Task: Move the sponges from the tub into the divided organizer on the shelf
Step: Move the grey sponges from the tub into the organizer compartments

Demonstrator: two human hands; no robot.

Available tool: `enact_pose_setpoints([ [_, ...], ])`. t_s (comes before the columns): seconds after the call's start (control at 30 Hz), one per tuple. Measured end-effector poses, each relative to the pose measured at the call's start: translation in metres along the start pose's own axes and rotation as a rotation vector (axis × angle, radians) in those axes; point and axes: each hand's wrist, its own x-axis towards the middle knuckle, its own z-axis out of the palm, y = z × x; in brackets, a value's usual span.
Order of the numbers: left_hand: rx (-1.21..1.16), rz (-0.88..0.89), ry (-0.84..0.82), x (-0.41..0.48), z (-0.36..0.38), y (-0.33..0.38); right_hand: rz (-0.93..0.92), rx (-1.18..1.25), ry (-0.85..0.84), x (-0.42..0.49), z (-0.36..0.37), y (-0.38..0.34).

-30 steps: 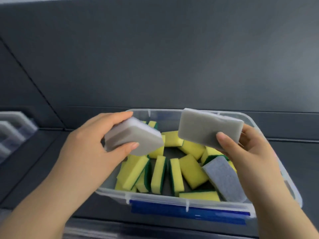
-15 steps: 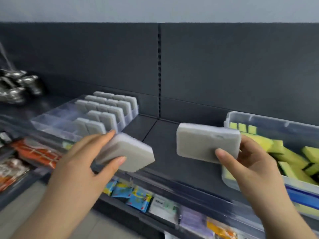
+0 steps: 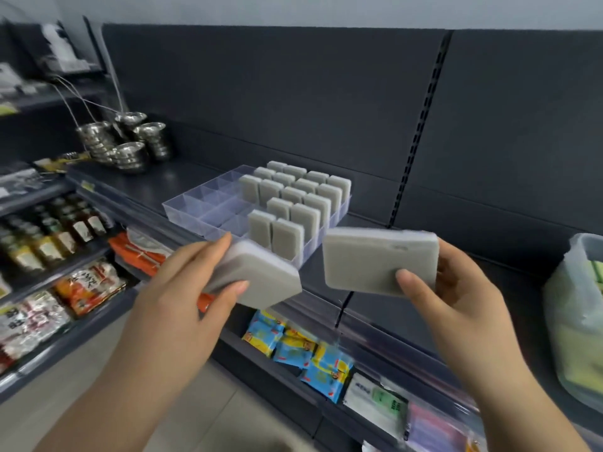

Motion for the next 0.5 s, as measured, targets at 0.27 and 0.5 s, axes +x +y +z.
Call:
enact_pose_setpoints([
  [0.27,0.127,0.118,-0.067,0.092,0.034,-0.081,0.045,0.157,0.026,0.102,0.073,0.033],
  [0.5,0.152,0.109,-0.02,0.185,0.063,-0.139,0.022,0.129,-0.003,0.198,0.124,0.035],
])
